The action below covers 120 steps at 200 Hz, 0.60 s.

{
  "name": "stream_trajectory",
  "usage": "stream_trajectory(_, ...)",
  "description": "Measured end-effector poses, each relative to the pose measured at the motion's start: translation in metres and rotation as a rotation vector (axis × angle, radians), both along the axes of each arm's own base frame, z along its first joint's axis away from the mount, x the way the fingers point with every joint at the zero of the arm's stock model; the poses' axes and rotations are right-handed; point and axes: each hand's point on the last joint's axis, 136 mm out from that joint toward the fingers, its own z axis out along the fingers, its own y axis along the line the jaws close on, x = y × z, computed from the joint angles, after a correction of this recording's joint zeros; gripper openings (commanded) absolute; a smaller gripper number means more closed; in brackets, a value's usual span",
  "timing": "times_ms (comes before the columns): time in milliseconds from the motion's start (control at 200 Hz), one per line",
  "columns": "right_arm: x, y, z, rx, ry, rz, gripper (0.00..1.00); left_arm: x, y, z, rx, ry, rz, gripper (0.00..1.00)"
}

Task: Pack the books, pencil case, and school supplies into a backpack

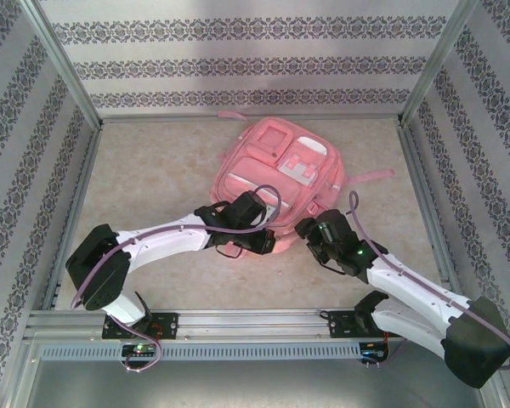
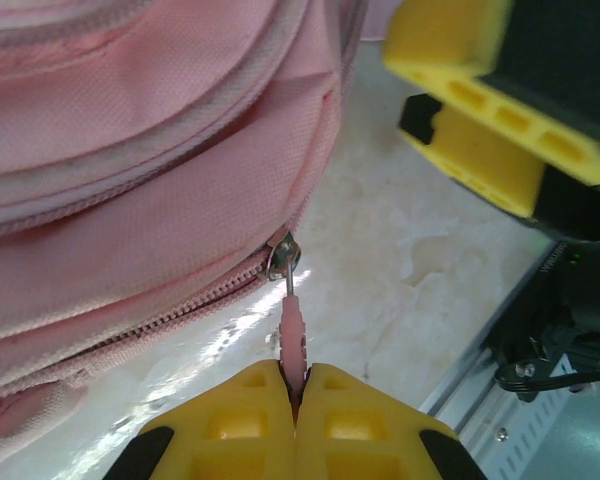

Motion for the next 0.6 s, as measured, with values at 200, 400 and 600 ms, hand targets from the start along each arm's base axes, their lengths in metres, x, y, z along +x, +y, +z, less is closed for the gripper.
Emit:
stream_trajectory(200,0.0,-0.003,-0.016,0.007,0.014,-0.031,0.47,-0.004,-0.013,0.001,-0.006,0.004,-0.029,0.0)
stream_trajectory(400,0.009,-0.006,-0.01,0.002,-0.037,-0.058,0.22,-0.005,-0.013,0.001,-0.006,0.004,-0.032,0.0)
stream_trajectory(600,0.015,-0.009,-0.015,-0.017,-0.039,-0.07,0.09,-0.005,-0.013,0.001,-0.006,0.004,-0.032,0.0)
